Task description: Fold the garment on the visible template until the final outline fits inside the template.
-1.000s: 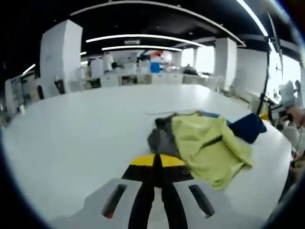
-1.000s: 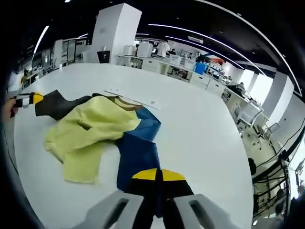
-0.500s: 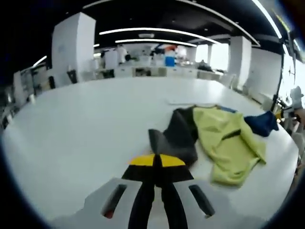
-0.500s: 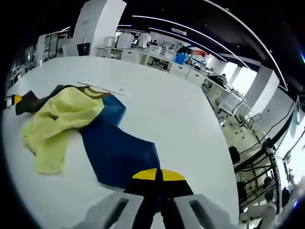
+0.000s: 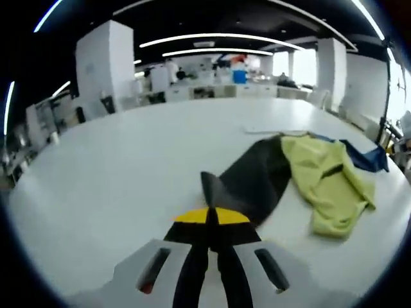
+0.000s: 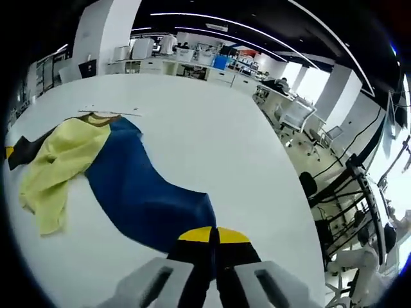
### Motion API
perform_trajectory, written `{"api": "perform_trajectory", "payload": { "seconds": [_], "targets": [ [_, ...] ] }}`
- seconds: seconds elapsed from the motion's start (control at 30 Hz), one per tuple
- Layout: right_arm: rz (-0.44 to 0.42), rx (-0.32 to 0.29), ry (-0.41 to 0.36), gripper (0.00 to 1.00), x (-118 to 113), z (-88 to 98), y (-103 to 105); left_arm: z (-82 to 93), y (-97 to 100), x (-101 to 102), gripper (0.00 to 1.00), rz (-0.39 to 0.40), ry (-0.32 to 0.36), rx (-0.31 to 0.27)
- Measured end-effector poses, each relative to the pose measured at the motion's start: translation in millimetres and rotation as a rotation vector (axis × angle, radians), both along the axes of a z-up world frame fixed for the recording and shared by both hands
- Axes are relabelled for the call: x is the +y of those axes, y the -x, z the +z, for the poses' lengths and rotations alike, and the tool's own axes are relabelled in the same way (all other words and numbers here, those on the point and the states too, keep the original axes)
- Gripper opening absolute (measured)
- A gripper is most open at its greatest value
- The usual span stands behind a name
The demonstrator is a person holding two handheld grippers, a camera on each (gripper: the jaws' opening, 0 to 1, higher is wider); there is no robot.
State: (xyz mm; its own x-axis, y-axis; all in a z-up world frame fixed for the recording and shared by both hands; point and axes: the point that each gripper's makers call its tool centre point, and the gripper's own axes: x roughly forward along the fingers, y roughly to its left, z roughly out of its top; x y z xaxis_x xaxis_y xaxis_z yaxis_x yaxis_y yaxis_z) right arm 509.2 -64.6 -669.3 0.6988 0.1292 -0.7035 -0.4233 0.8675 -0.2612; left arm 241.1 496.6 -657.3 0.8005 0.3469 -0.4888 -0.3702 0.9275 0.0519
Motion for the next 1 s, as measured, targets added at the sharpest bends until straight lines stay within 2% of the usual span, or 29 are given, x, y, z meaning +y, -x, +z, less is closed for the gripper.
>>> {"api": "perform_trajectory", "payload": {
  "seconds": [0.27, 0.63, 0.87, 1.0],
  "targets": [
    [-0.017, 0.005, 0.031, 0.00, -14, -6.2, -10, -5.3, -0.5, 12, 0.00, 0.015, 0.013, 0.039],
    [-0.020, 0.034, 0.050, 0.00, -20, -16.2, -24, -10.9, 2.1, 39, 0.00, 0.030, -0.036, 0.092],
    [-0.018, 0.033, 0.078, 0.00, -25, -15.5, -25, -20.9, 7.1, 51, 0.00, 0.028, -0.053, 0.140],
    [-0.013, 0.029, 0.094, 0.00, -29, -14.0, -28, -24.2, 9.1, 54, 0.00, 0.038, -0.035, 0.146]
  ]
}}
